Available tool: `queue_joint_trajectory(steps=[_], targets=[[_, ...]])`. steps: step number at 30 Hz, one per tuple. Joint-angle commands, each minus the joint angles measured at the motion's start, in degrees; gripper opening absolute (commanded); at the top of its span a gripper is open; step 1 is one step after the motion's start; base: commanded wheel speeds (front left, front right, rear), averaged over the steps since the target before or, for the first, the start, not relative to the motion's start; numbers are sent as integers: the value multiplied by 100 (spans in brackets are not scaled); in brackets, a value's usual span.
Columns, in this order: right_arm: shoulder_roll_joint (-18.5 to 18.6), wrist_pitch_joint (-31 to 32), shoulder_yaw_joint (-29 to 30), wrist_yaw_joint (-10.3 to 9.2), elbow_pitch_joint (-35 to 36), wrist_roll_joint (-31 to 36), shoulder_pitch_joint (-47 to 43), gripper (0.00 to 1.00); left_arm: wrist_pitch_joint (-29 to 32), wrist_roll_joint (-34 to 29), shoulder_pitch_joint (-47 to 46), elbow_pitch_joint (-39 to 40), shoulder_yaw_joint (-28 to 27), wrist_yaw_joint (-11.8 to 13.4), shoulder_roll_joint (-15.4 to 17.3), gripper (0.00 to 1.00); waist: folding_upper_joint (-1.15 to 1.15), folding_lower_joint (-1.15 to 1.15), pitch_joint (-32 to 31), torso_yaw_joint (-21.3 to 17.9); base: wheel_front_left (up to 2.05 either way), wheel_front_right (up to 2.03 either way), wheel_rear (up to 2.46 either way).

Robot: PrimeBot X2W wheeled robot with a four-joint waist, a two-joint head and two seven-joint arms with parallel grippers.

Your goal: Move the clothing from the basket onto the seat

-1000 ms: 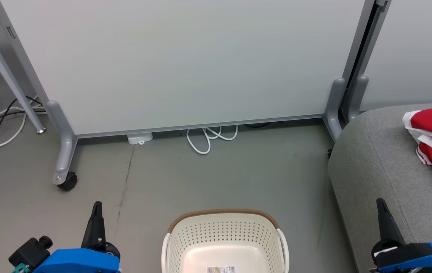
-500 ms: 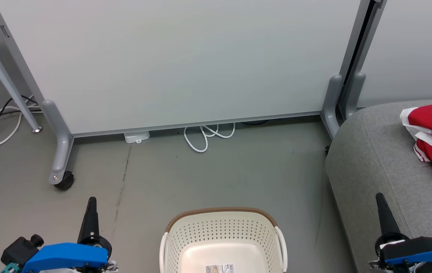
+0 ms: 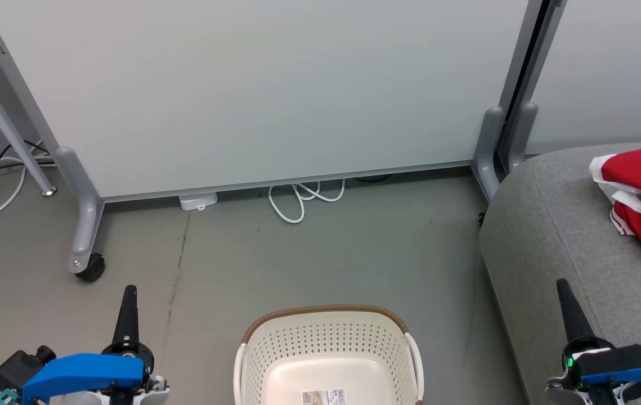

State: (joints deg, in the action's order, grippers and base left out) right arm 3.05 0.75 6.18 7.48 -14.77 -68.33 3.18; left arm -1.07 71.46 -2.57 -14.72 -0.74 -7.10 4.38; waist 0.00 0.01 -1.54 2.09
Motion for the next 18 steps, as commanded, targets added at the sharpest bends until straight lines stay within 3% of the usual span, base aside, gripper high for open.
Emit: queue_joint_trajectory(steps=[1, 18], targets=[[-3, 53, 15, 2, 61, -201, 138, 0, 46, 178, -158, 63, -36, -42, 29, 0, 0, 0, 8, -9, 0, 0, 0], [-10, 271, 26, 2, 71, -1099, 216, 0, 279, 1023, -256, 75, -184, -52, 15, 0, 0, 0, 66, -80, 0, 0, 0]])
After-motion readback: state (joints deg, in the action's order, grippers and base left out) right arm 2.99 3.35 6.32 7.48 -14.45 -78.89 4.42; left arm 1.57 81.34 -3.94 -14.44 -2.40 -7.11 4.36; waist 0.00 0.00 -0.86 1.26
